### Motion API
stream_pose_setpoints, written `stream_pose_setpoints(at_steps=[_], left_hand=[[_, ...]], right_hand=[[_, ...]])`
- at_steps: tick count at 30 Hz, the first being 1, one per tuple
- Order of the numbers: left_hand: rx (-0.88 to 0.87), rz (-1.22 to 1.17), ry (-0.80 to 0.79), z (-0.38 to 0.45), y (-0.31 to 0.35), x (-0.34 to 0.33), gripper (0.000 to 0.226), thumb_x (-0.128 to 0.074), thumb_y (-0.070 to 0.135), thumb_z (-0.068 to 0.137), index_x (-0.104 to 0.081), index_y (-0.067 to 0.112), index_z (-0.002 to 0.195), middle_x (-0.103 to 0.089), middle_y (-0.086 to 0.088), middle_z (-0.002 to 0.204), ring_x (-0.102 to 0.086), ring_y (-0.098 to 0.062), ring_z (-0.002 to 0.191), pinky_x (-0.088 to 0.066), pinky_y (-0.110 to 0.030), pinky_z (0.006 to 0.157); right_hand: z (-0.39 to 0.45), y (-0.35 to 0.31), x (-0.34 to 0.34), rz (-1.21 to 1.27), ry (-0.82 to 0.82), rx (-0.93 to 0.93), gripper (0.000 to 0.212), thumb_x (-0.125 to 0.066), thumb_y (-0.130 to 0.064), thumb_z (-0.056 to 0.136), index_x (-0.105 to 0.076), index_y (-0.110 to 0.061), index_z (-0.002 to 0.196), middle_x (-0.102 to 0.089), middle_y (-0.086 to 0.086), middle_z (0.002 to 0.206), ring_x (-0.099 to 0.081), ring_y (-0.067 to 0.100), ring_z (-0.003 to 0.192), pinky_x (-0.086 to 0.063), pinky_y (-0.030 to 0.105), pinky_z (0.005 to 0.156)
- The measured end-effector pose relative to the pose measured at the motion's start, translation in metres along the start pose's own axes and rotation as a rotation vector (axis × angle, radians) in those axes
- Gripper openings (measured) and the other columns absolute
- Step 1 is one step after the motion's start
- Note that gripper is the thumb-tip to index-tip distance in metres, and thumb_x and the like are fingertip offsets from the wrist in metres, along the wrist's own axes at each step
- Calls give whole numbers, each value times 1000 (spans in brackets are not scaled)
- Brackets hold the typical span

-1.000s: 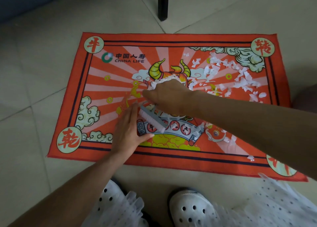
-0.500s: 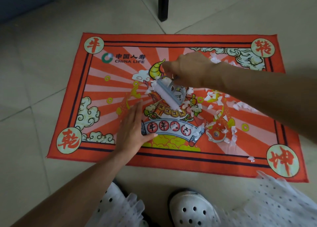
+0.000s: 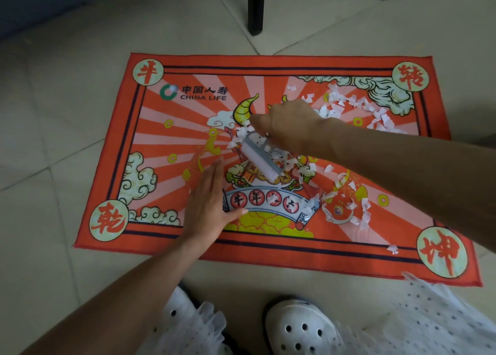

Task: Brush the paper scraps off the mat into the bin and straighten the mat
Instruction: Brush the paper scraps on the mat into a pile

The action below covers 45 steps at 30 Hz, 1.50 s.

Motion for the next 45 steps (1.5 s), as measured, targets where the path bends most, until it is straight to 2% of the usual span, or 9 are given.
stream_pose_setpoints(at_steps=[5, 9, 14, 18, 22, 26, 30, 37, 45], left_hand=[[6, 24, -3, 2, -2, 0, 120, -77, 58, 71, -6, 16, 158, -20, -8, 162, -22, -25, 149, -32, -48, 116], [59, 93, 11, 5, -8, 3, 123, -72, 67, 69, -5, 17, 158, -14, -6, 164, -18, -25, 150, -25, -46, 118], [125, 99, 5, 4, -14, 2, 121, -68, 72, 69, -8, 16, 158, -11, -5, 165, -15, -24, 150, -24, -46, 117], [185, 71, 6, -1, -19, 0, 121, -66, 74, 68, -10, 14, 158, -16, -9, 164, -17, -28, 150, -27, -49, 115], [205, 55, 14, -4, -24, -1, 122, -63, 76, 67, -11, 13, 158, -20, -11, 162, -19, -30, 149, -29, -51, 116], [174, 62, 8, -3, -22, 0, 120, -64, 74, 68, -11, 15, 158, -19, -10, 162, -19, -30, 149, -28, -51, 116], [75, 120, 16, 1, -20, 3, 115, -67, 70, 70, -15, 15, 157, -22, -8, 162, -21, -29, 149, -29, -49, 116], [-67, 229, 12, 11, -6, 5, 110, -68, 67, 74, -18, 15, 157, -28, -8, 159, -24, -29, 147, -27, -47, 116], [-86, 237, -40, 14, 9, -2, 109, -62, 70, 77, -10, 19, 158, -16, -1, 164, -15, -23, 151, -23, -48, 119]], right_hand=[[-4, 19, 3, 64, -5, -65, 26, -57, -21, 94, -49, -16, 118, -56, 9, 91, -47, 26, 73, -35, 31, 60], [8, 27, 10, 320, 51, -93, 18, -60, -25, 91, -56, -22, 108, -66, 3, 96, -60, 27, 86, -40, 28, 63], [32, 13, 6, 573, 46, -103, 19, -67, -18, 87, -58, -18, 104, -64, 8, 102, -62, 29, 91, -50, 33, 73], [48, 5, -13, 628, -12, -139, 24, -64, -18, 91, -59, -17, 114, -58, 13, 115, -60, 31, 100, -44, 29, 75], [58, 1, -24, 722, -46, -200, 35, -62, -14, 93, -56, -12, 127, -56, 16, 124, -58, 30, 108, -49, 32, 85], [60, -11, -32, 624, -100, -171, 40, -50, -2, 96, -50, -11, 135, -53, 17, 131, -57, 34, 111, -50, 37, 90], [51, -11, -26, 447, -76, -142, 46, -46, 4, 92, -47, -9, 136, -50, 20, 128, -54, 37, 110, -47, 39, 84], [28, 6, -4, 282, -85, -171, 44, -45, 2, 94, -44, -8, 137, -46, 21, 129, -52, 37, 112, -38, 34, 76], [7, 24, -3, 186, -95, -199, 40, -46, 2, 94, -44, -6, 133, -49, 20, 125, -54, 36, 109, -38, 34, 72]])
Point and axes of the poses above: each hand's wrist, its own z-axis towards the middle knuckle, its own x-axis out of the back of the hand, y = z × x, the point moved 5 cm from there along z, towards the middle knuckle
